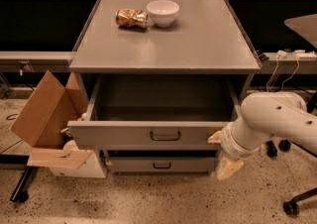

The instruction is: Close top drawer

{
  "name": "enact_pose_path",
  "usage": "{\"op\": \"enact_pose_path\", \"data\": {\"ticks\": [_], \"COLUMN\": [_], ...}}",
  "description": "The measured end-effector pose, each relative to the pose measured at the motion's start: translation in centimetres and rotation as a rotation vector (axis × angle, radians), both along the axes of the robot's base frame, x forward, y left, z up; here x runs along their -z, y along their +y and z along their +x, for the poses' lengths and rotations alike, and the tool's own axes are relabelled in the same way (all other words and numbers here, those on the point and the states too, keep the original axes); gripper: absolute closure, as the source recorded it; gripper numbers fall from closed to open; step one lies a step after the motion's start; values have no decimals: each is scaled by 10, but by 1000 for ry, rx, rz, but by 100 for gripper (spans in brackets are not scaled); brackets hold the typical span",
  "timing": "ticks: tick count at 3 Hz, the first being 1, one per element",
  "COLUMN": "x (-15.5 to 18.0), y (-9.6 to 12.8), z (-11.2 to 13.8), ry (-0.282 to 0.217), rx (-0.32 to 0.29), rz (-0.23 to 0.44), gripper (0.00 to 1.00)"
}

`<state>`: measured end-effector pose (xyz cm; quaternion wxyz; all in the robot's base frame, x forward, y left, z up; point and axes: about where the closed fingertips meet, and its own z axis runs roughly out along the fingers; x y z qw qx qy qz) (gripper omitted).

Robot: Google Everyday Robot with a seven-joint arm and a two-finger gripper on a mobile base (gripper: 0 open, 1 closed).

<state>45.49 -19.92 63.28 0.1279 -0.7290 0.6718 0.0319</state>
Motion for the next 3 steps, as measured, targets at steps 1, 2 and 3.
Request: {"op": "enact_pose_path", "data": {"ticks": [1, 2, 3], "x": [-14, -23, -25], "y": [-1, 0, 1], "z": [39, 72, 74], "ry": [-45, -83, -87], "rx": [-4, 5, 5], "rz": [15, 13, 14], "gripper": [52, 75, 64]}}
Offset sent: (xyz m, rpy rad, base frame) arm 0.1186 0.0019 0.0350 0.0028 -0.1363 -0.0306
